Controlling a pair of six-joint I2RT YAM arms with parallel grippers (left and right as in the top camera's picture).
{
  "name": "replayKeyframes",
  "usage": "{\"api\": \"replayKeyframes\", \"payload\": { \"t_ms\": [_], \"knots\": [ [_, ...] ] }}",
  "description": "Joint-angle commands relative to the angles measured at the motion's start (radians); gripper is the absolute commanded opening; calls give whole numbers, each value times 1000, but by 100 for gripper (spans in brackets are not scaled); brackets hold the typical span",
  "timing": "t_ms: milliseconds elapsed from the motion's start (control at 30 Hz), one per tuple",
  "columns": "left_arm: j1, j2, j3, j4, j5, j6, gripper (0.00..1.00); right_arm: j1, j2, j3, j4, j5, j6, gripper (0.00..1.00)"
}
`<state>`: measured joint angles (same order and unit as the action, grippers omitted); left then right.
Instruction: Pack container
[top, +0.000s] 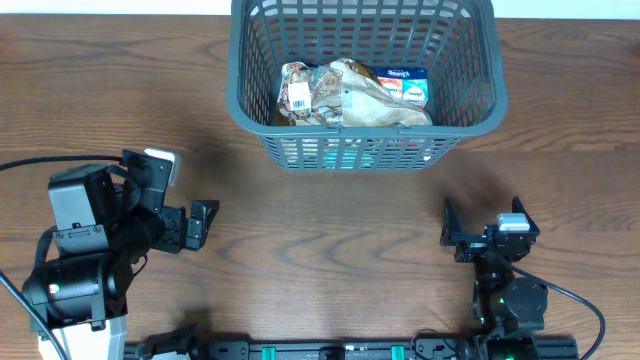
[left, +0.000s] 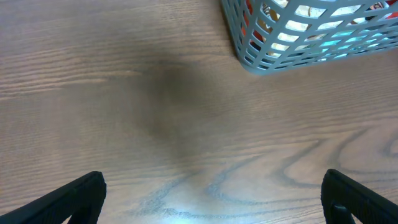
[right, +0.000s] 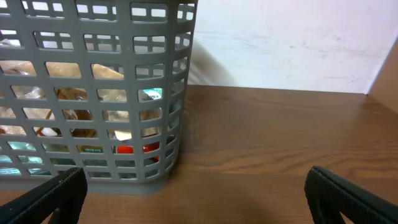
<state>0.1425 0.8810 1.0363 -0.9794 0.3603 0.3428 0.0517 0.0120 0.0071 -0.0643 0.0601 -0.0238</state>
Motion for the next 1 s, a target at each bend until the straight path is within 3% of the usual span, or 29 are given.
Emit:
{"api": "replayKeyframes", "payload": {
  "t_ms": [0, 367, 633, 733, 967],
  "knots": [
    [4, 1, -2, 1, 10, -5, 99, -5, -6, -2, -4, 11, 19, 99],
    [4, -10, -2, 0, 10, -5, 99, -5, -6, -2, -4, 11, 20, 99],
    [-27, -196, -20, 5, -50, 40, 99, -5, -6, -2, -4, 11, 20, 99],
    [-73, -299, -88, 113, -51, 41, 99, -5, -6, -2, -4, 11, 20, 99],
    [-134, -546, -446, 592, -59, 40, 99, -5, -6, -2, -4, 11, 20, 99]
  ]
}}
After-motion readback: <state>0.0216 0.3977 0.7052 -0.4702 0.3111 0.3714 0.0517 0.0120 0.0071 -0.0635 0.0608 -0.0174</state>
